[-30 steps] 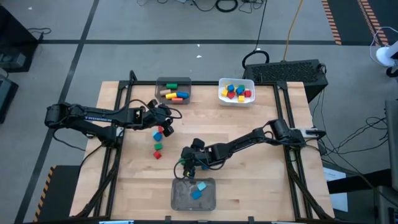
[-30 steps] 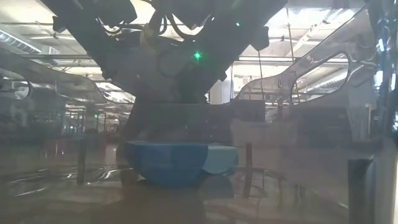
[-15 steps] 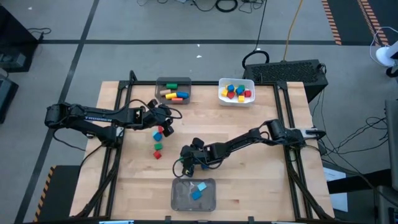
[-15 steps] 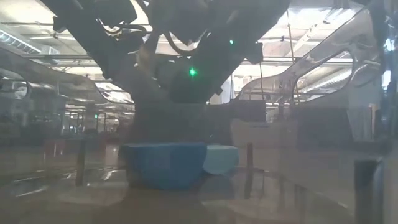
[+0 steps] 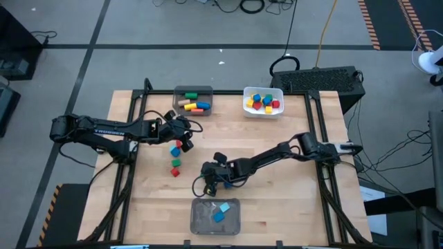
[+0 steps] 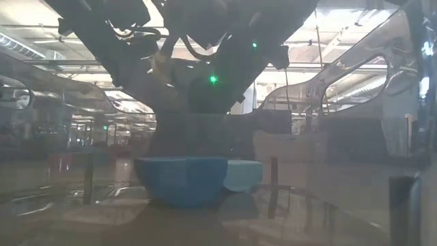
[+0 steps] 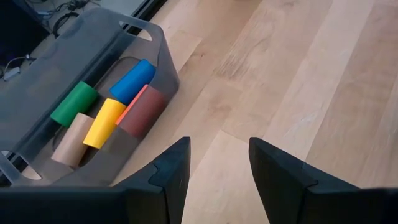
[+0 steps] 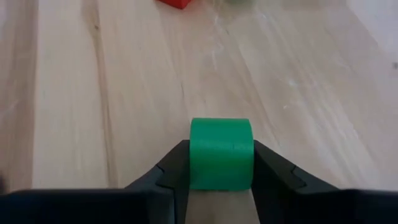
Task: Sort blocks by size
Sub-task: Put the green half circle block into the bottom black bin
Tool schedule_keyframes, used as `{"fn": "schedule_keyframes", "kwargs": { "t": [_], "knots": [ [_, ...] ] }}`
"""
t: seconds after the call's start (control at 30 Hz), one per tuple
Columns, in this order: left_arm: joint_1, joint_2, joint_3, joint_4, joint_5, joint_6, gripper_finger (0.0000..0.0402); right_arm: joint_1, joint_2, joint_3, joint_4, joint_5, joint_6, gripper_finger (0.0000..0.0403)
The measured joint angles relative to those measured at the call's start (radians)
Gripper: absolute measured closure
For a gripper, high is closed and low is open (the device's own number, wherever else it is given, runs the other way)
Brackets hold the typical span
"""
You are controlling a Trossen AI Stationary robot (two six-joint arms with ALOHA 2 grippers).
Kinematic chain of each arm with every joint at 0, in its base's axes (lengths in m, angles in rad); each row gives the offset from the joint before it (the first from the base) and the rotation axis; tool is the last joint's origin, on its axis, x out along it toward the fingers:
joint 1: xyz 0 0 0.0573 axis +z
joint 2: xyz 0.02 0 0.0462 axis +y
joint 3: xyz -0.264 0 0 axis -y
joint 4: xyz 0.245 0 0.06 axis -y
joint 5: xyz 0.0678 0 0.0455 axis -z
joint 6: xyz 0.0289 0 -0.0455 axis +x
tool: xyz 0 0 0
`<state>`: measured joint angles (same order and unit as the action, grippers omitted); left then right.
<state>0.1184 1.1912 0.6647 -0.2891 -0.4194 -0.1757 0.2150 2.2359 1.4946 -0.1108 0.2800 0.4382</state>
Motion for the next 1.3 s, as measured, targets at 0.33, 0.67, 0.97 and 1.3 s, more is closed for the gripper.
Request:
{"fn": "schedule_keyframes", "kwargs": {
  "t": [0.33,0.67,0.97,1.3],
  "knots": [
    [0.0,0.0,0.0,-0.01,0.0,0.0,0.0235,0.029,-0.151,-0.001,-0.095,0.004,-0.042,0.0285],
    [0.0,0.0,0.0,-0.009,0.0,0.0,0.0235,0.155,-0.249,0.0,-0.158,-0.055,-0.099,0.0284],
    [0.0,0.0,0.0,-0.005,-0.001,-0.002,0.0235,0.242,-0.252,0.0,-0.157,-0.13,-0.156,0.0283],
    [0.0,0.0,0.0,-0.004,-0.001,-0.002,0.0235,0.256,-0.185,0.0,-0.13,-0.239,-0.244,0.0283]
  ]
}}
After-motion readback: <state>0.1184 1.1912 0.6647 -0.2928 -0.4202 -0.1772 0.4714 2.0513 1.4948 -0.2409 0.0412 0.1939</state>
